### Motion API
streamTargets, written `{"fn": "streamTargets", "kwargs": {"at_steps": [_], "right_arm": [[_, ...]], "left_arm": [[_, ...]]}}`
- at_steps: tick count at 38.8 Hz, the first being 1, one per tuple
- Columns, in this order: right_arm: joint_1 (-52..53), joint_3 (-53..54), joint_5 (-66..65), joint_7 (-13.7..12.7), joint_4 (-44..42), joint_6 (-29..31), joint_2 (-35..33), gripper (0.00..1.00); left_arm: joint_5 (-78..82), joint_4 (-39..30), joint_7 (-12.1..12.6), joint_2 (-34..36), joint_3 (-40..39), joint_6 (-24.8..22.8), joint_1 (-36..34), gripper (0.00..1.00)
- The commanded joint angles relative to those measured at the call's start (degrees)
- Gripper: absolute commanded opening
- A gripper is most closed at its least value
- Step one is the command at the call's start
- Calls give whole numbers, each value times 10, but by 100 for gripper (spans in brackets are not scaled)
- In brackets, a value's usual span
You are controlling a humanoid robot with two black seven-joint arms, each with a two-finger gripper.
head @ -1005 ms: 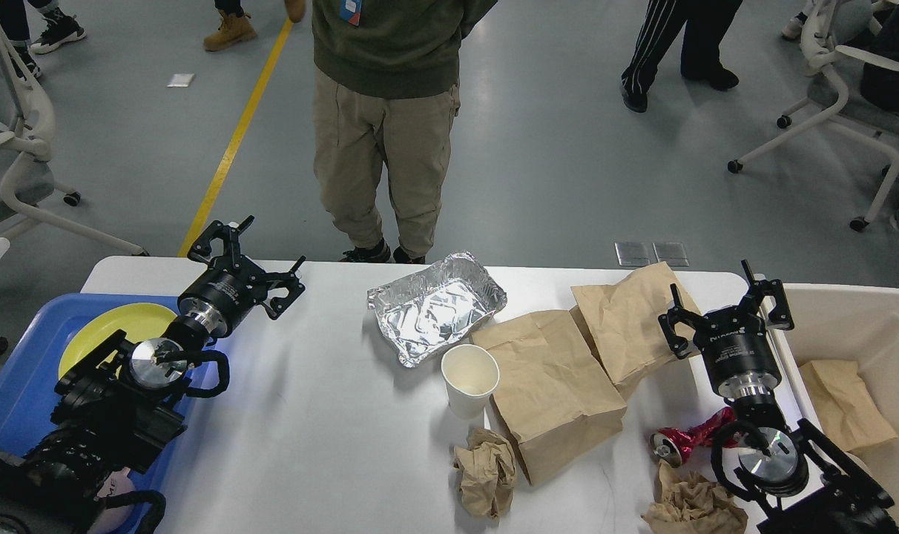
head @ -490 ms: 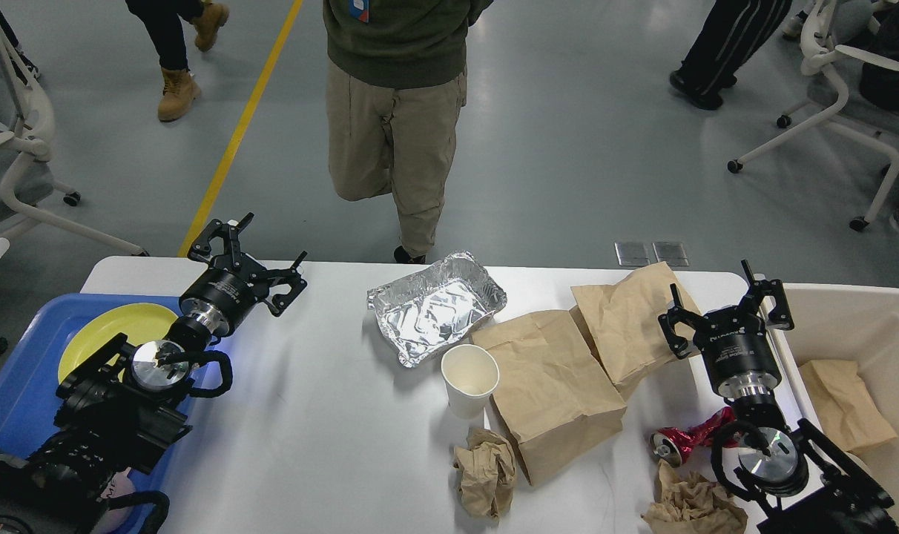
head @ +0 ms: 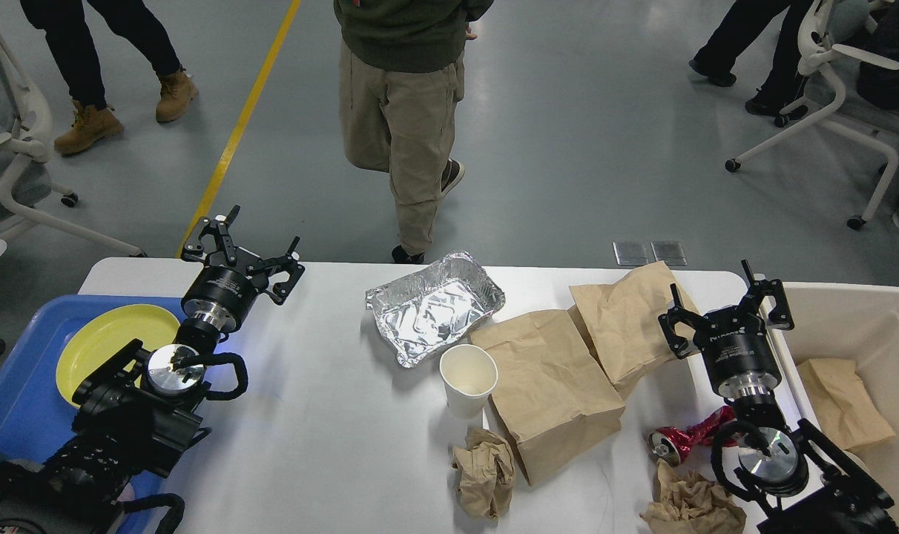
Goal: Tidy desktop
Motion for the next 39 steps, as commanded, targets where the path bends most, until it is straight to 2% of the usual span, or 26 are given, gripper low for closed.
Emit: {"fn": "streamTargets", "kwargs": {"at_steps": [1,2,6,39], "right_arm": [[0,0,0,0,0,0,0,100],[0,0,0,0,0,0,0,100],[0,0,0,0,0,0,0,100],[9,-15,0,-3,-11,-6,0,100]], "left_arm": [[0,-7,-49,-1,-1,-13,20,96],[0,-7,-60,-1,0,-18,21,96],[0,-7,-78,-1,5,-22,21,96],[0,-7,-79,-1,6,-23,22,96]]}}
